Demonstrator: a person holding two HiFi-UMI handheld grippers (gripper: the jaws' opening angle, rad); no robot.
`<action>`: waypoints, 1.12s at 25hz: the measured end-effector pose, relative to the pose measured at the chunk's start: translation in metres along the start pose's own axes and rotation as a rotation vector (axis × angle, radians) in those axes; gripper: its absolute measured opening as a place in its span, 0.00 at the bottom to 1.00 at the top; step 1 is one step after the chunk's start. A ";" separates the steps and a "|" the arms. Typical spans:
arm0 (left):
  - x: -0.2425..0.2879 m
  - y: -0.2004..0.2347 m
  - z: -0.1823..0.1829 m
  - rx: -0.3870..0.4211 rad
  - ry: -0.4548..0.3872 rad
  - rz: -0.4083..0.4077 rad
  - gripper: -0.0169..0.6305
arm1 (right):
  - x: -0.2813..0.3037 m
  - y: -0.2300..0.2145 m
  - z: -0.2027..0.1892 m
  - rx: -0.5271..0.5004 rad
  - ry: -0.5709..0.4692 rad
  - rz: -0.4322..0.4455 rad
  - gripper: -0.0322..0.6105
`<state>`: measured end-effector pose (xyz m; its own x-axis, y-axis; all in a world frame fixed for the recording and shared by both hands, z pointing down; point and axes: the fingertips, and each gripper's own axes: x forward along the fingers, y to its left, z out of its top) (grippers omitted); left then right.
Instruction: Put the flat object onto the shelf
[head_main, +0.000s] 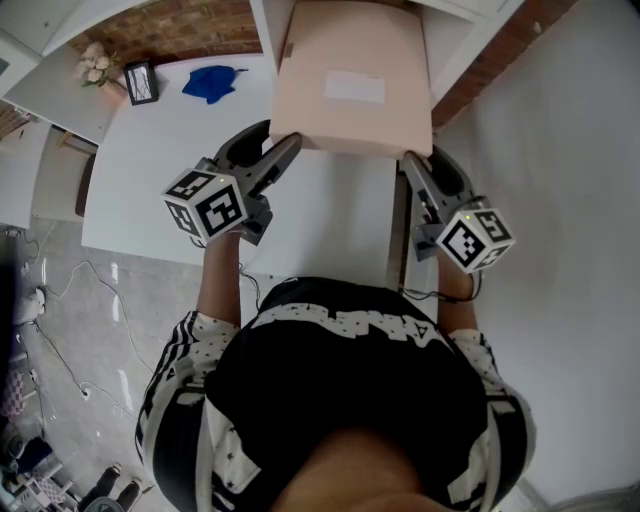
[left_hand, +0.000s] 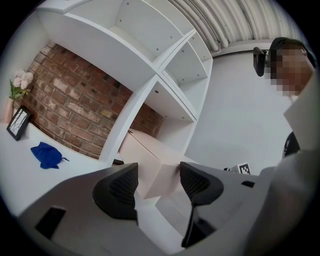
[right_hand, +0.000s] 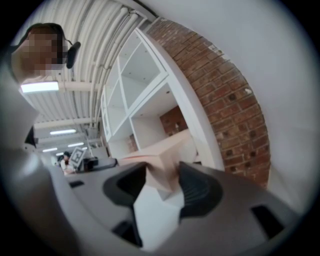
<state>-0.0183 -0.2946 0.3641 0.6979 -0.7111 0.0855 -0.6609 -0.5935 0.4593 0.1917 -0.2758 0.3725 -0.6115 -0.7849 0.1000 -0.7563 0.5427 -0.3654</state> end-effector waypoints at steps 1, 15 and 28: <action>0.001 0.001 0.000 0.001 0.001 0.001 0.44 | 0.001 -0.001 0.000 -0.001 0.000 -0.002 0.40; 0.014 0.008 0.006 0.007 0.010 0.005 0.44 | 0.012 -0.011 0.006 -0.006 -0.007 -0.026 0.40; 0.024 0.016 0.010 0.007 0.027 0.013 0.43 | 0.022 -0.020 0.010 -0.005 -0.009 -0.038 0.39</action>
<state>-0.0144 -0.3250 0.3649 0.6962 -0.7086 0.1149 -0.6719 -0.5867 0.4521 0.1954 -0.3068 0.3724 -0.5802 -0.8077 0.1052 -0.7801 0.5139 -0.3568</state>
